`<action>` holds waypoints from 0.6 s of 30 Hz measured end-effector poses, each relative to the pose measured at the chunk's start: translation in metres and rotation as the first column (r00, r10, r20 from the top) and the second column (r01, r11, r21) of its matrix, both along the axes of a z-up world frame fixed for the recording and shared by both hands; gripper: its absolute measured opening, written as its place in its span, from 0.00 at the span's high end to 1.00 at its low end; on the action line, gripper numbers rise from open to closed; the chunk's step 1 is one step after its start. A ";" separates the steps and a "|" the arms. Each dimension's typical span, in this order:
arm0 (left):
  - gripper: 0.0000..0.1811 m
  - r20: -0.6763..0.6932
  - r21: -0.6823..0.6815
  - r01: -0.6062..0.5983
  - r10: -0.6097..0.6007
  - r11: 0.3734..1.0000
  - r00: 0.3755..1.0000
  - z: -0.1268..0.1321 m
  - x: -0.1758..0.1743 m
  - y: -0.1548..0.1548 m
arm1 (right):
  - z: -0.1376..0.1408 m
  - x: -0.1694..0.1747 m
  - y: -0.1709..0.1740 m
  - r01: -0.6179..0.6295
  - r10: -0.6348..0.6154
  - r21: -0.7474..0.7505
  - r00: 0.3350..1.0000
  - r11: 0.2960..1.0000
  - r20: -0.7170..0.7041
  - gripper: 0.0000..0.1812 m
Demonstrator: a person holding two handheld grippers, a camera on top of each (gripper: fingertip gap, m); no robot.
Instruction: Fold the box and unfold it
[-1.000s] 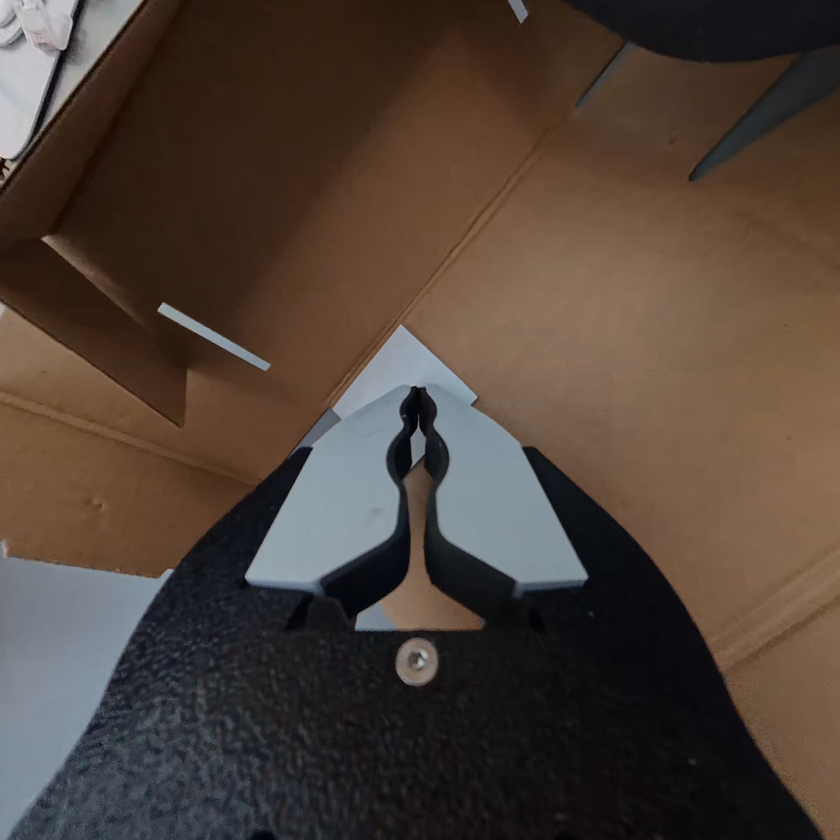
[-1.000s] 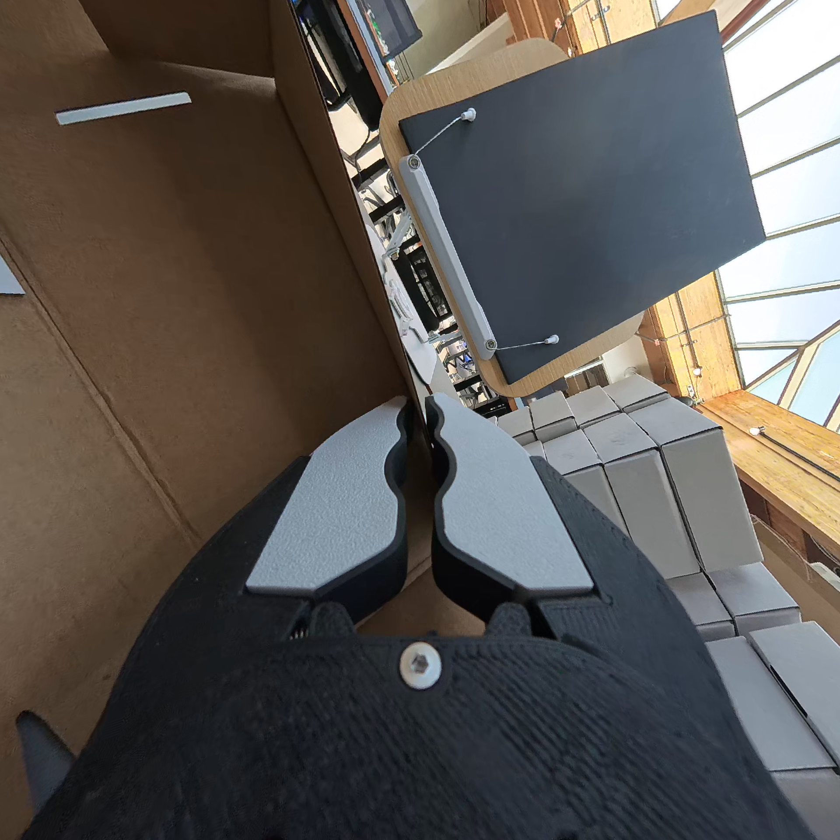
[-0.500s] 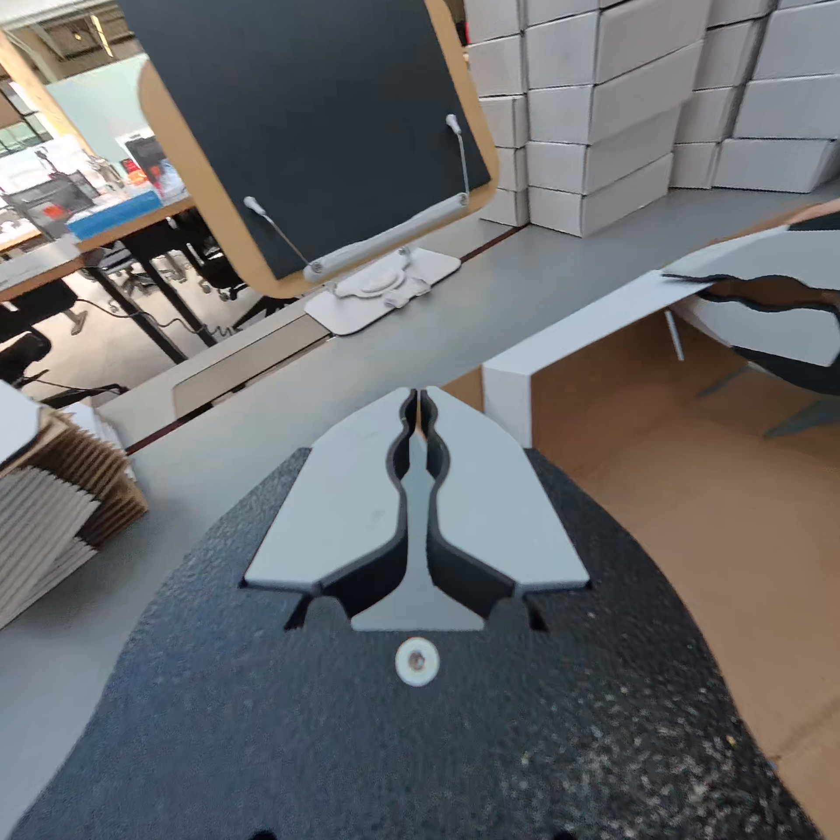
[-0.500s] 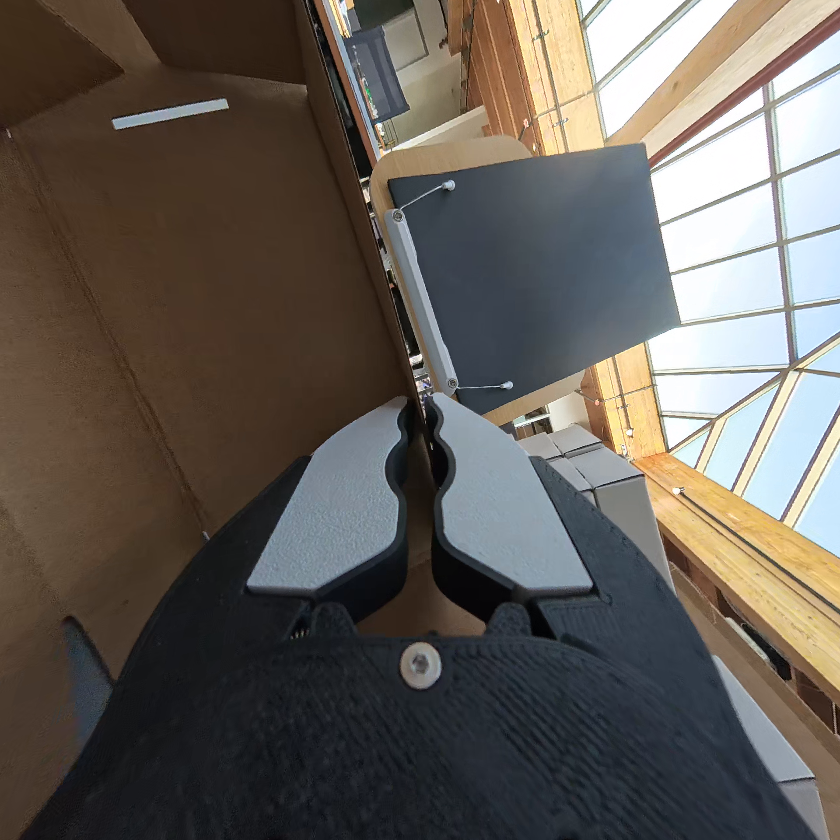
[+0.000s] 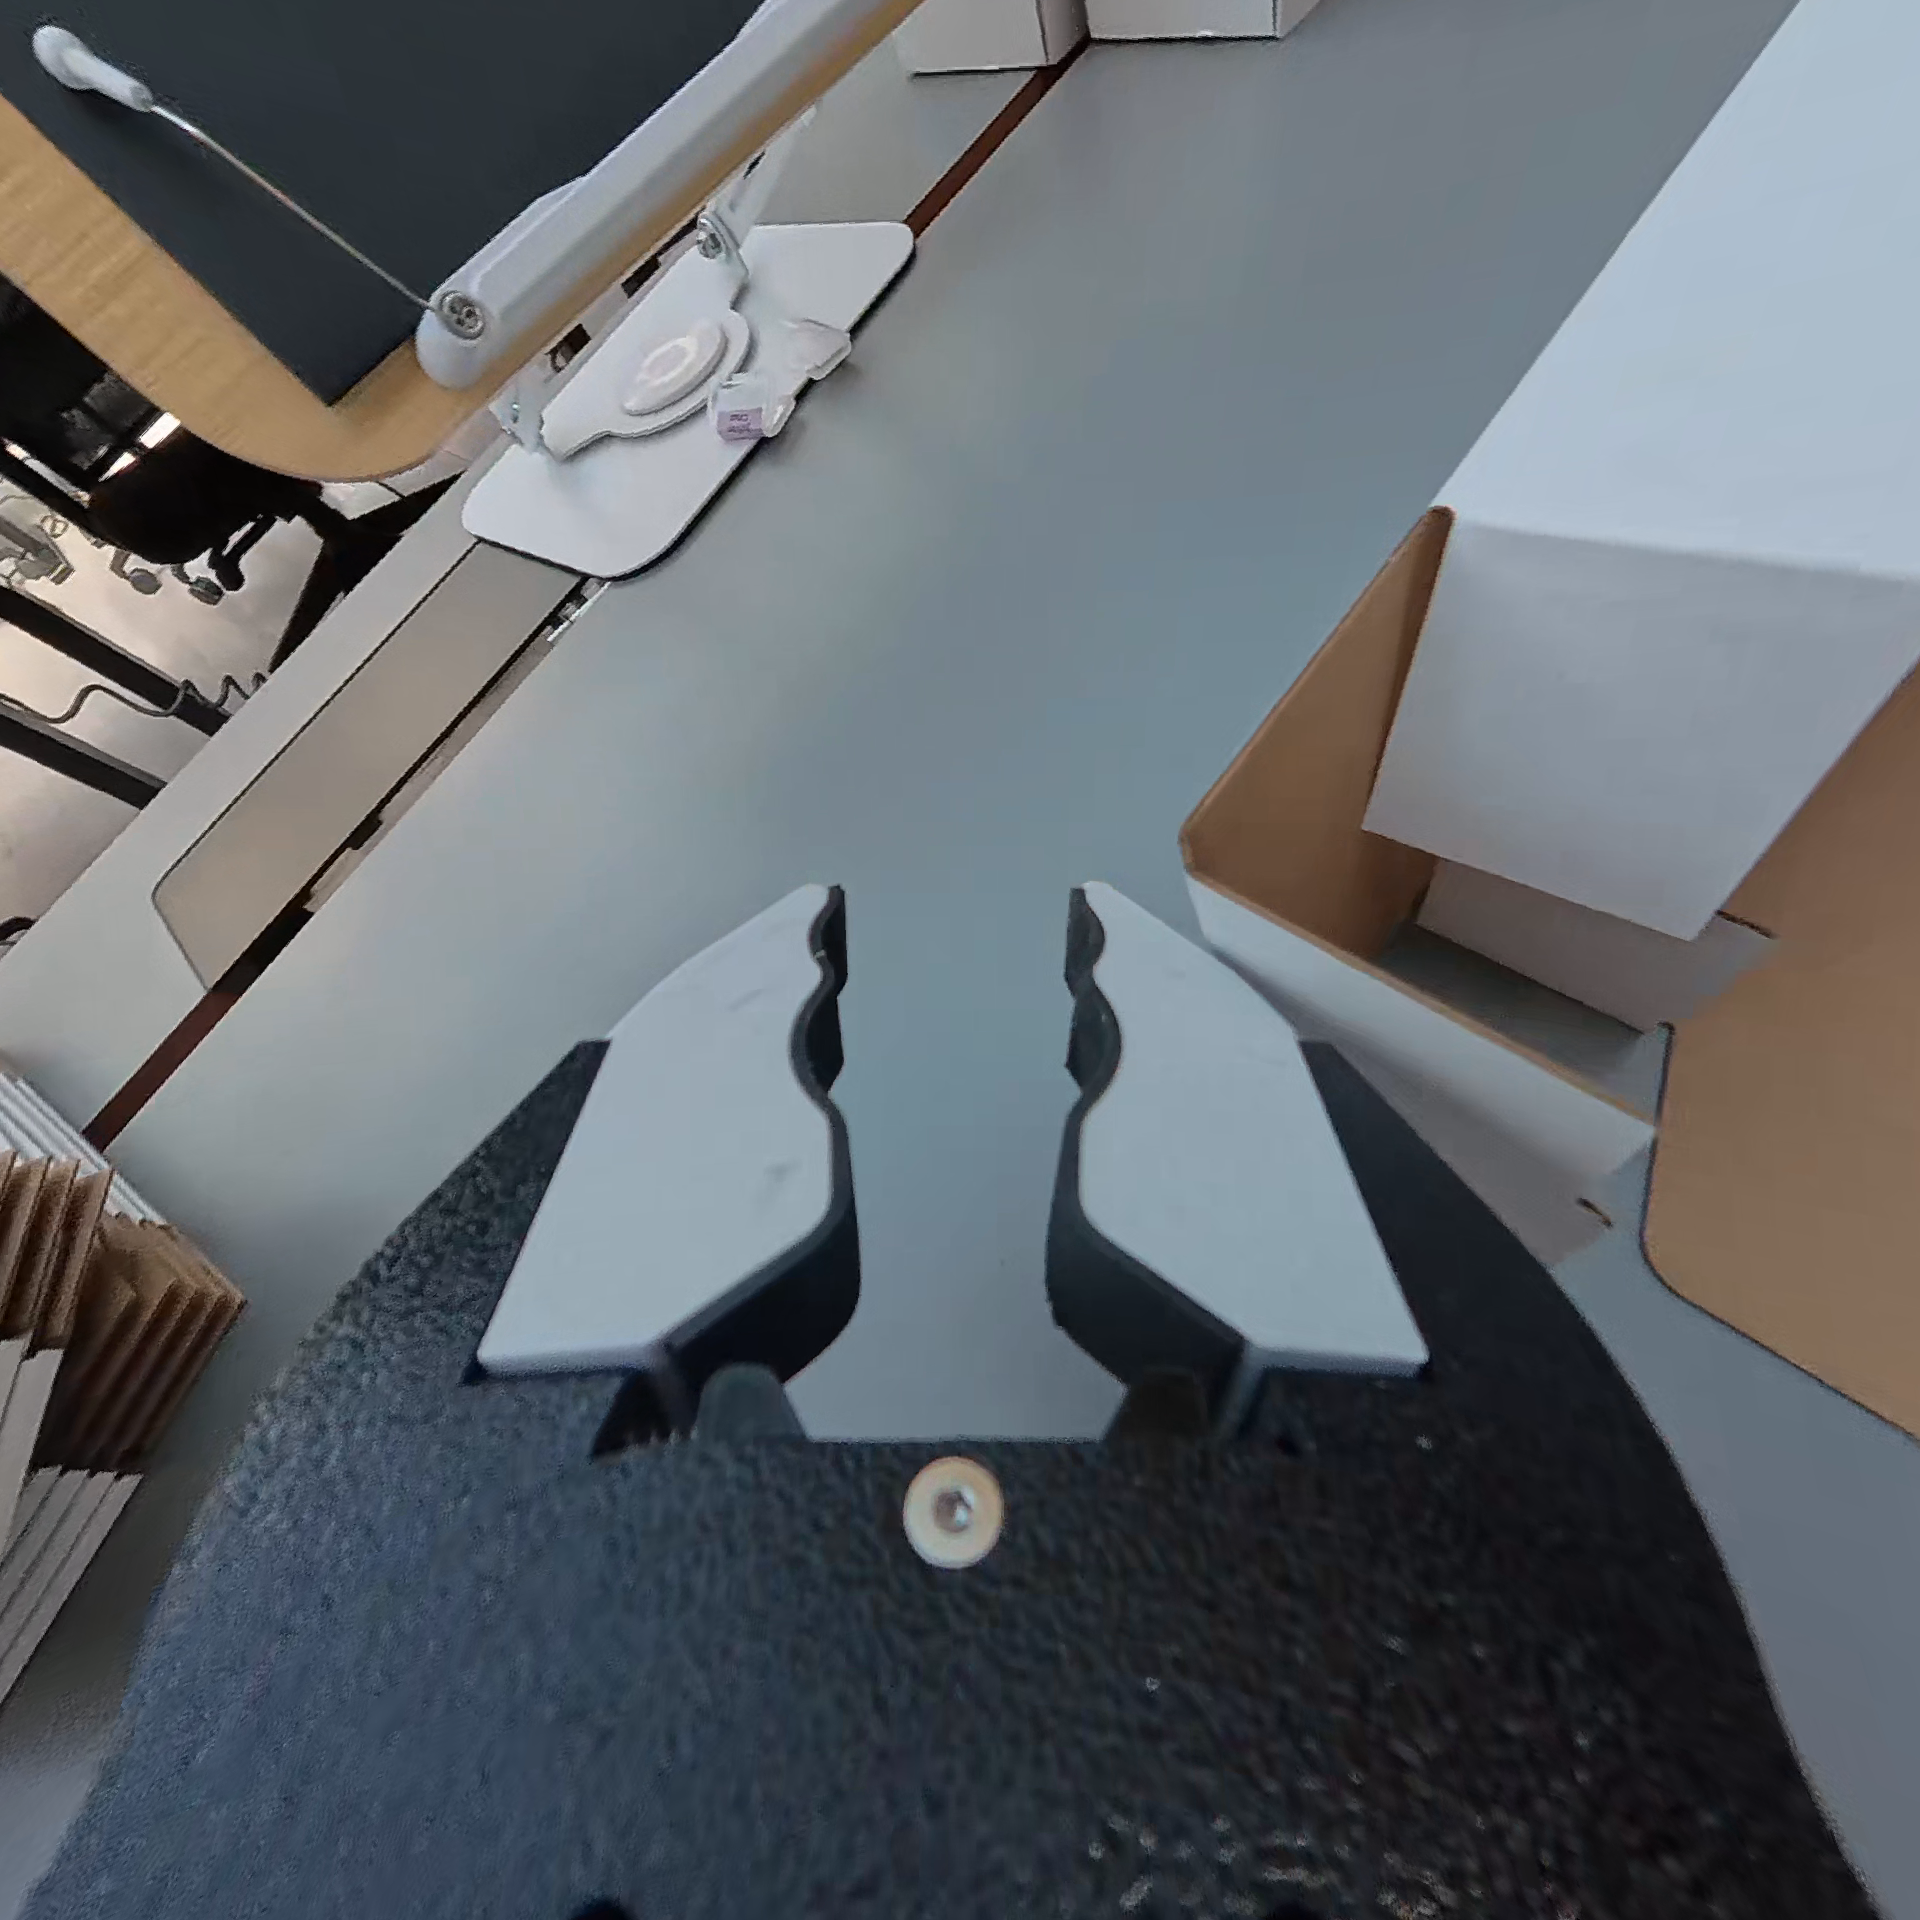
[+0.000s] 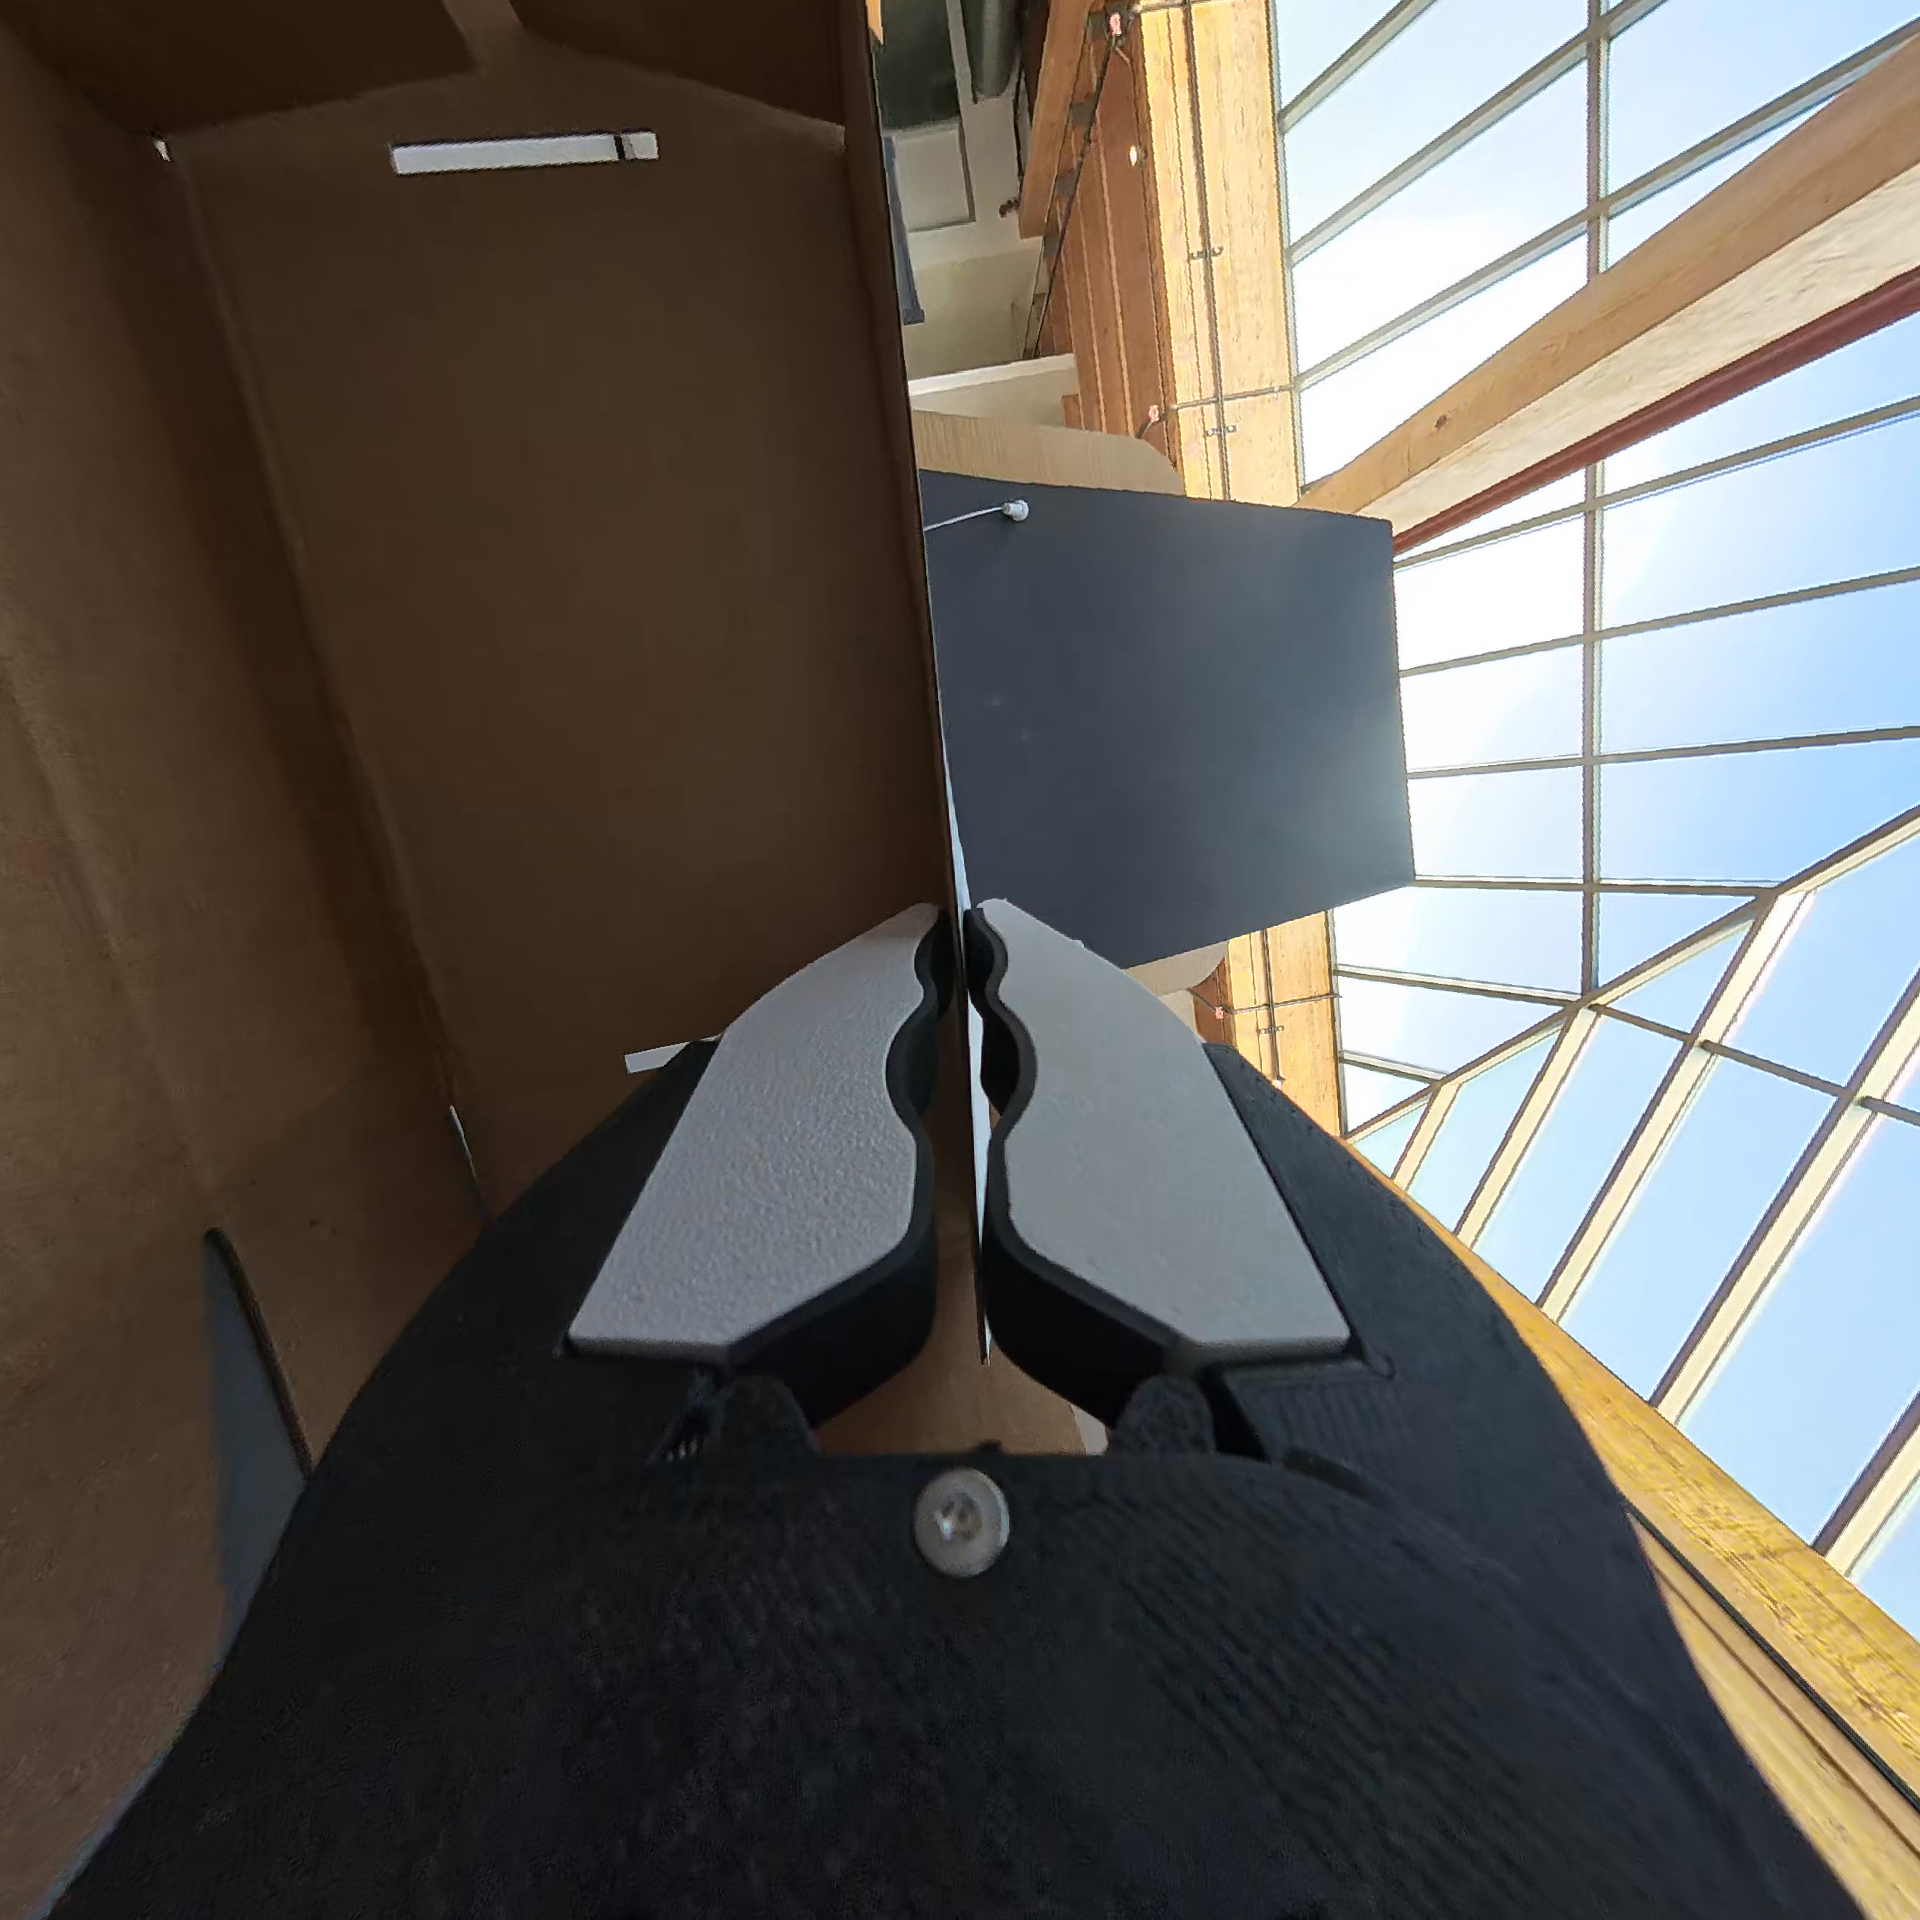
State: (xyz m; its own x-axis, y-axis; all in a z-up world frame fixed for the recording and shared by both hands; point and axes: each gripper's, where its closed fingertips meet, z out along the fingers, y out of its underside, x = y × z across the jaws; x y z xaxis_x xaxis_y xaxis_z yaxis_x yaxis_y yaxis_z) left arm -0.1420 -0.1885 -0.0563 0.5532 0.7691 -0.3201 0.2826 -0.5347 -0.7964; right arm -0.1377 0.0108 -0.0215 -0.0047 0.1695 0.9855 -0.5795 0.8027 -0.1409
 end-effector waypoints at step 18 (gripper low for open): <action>1.00 -0.053 0.122 -0.172 0.180 0.977 0.982 -0.002 0.043 0.022 | -0.001 0.001 0.006 0.211 -0.210 0.030 0.978 0.977 -0.010 0.99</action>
